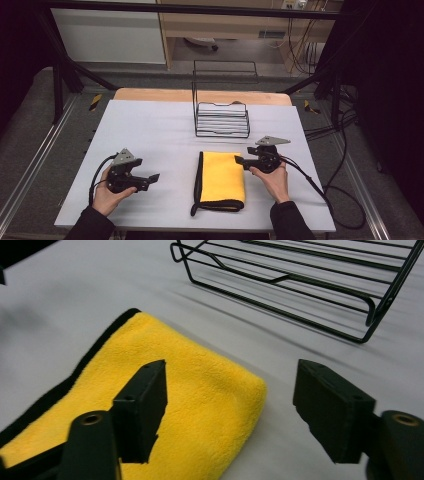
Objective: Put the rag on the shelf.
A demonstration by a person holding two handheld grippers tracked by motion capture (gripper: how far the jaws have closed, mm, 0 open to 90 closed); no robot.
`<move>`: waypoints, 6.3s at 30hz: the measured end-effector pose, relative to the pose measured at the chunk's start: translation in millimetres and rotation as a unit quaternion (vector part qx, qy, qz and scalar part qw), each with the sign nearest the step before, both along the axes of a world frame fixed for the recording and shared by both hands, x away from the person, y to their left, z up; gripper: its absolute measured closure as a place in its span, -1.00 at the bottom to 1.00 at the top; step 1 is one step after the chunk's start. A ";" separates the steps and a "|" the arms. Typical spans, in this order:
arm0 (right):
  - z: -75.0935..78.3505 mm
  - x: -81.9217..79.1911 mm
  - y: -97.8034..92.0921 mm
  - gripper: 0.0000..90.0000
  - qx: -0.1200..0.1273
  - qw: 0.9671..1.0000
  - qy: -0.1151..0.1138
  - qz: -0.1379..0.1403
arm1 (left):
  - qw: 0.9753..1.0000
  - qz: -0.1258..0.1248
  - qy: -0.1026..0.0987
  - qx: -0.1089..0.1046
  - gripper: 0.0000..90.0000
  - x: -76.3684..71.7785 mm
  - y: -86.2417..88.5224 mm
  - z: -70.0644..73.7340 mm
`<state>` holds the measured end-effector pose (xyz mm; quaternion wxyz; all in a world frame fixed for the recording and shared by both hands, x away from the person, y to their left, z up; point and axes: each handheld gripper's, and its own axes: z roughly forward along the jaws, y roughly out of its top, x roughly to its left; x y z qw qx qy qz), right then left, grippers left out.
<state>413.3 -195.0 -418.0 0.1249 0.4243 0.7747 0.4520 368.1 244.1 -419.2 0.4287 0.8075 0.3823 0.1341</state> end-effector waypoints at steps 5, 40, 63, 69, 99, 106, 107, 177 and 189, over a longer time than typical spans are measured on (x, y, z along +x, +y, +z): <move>-4.2 -10.1 -13.0 -0.73 0.004 1.000 -0.001 0.003 | 1.000 -0.009 -0.001 0.007 -0.81 7.6 -17.9 4.0; -16.2 -34.7 -32.6 -0.82 0.010 0.999 0.027 0.017 | 0.997 -0.011 0.062 0.048 -0.06 89.0 -157.1 -10.1; -13.0 -26.6 -27.8 -0.65 0.032 0.999 0.038 0.016 | 0.995 -0.012 0.093 0.045 0.47 89.8 -167.4 -24.4; -14.4 -11.8 -15.0 -0.56 0.034 0.999 0.039 -0.003 | 0.994 -0.015 0.098 0.038 0.65 89.1 -168.8 -24.1; -31.2 29.3 8.2 0.86 0.015 0.991 0.132 -0.028 | 0.995 -0.025 0.094 0.032 0.75 90.4 -166.8 -24.8; -18.4 19.6 4.8 0.87 0.025 0.994 0.101 -0.026 | 0.995 -0.032 0.098 -0.004 0.79 91.4 -158.5 -20.0; -16.7 18.3 4.2 0.87 0.027 0.995 0.096 -0.026 | 0.995 -0.030 0.094 -0.007 0.79 90.1 -158.7 -18.1; 127.0 -54.4 3.2 0.87 0.086 0.969 -0.231 -0.032 | 0.969 -0.036 -0.176 -0.170 0.79 17.9 -138.7 127.6; 143.4 -54.9 7.3 0.87 0.100 0.954 -0.281 -0.041 | 0.959 -0.027 -0.208 -0.192 0.79 20.2 -137.9 141.4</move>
